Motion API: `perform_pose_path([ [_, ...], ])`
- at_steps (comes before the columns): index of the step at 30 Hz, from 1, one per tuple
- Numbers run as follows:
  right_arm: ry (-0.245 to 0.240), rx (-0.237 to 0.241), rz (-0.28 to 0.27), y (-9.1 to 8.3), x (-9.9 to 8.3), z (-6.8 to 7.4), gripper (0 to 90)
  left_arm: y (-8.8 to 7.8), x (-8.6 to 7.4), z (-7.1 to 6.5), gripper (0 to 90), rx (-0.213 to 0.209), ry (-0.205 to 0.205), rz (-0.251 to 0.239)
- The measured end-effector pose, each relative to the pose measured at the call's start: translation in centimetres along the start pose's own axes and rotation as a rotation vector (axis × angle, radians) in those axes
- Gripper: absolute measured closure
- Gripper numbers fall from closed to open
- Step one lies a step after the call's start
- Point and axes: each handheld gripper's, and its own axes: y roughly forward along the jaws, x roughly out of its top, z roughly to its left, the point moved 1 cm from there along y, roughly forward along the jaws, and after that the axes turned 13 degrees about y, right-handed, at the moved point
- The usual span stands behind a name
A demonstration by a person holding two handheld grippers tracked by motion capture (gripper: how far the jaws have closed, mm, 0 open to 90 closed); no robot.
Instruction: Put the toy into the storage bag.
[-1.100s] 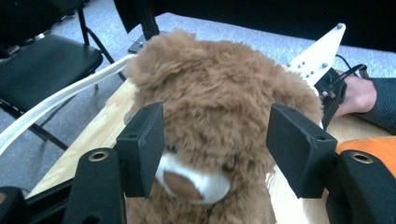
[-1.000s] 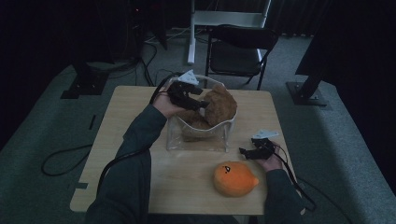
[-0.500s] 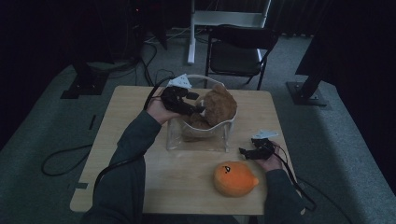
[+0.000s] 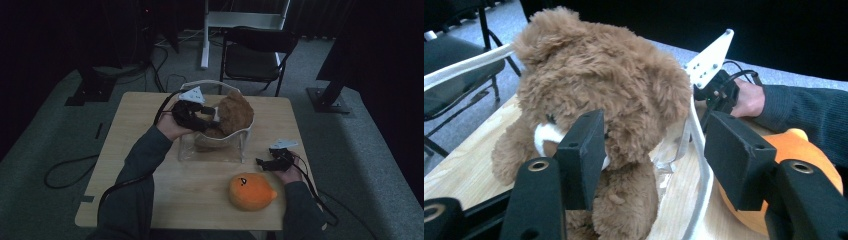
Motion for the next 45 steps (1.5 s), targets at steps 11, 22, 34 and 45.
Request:
perform_pose_path([
  [11, 0.0, 0.0, 0.0, 0.0, 0.0, 0.0, 18.9, 0.0, -0.4, -1.0, 42.3, -0.007, 0.009, -0.008],
  [22, 0.0, 0.0, 0.0, 0.0, 0.0, 0.0, 18.9, 0.3, -1.0, -2.1, 41.1, -0.033, 0.014, -0.02],
  [34, 0.0, 0.0, 0.0, 0.0, 0.0, 0.0, 18.9, 1.2, -1.1, -3.7, 41.0, -0.078, 0.05, -0.014],
  [45, -0.001, 0.0, 0.001, 0.0, 0.0, 0.0, 18.9, 2.1, -1.4, -4.6, 39.6, -0.109, 0.037, -0.017],
])
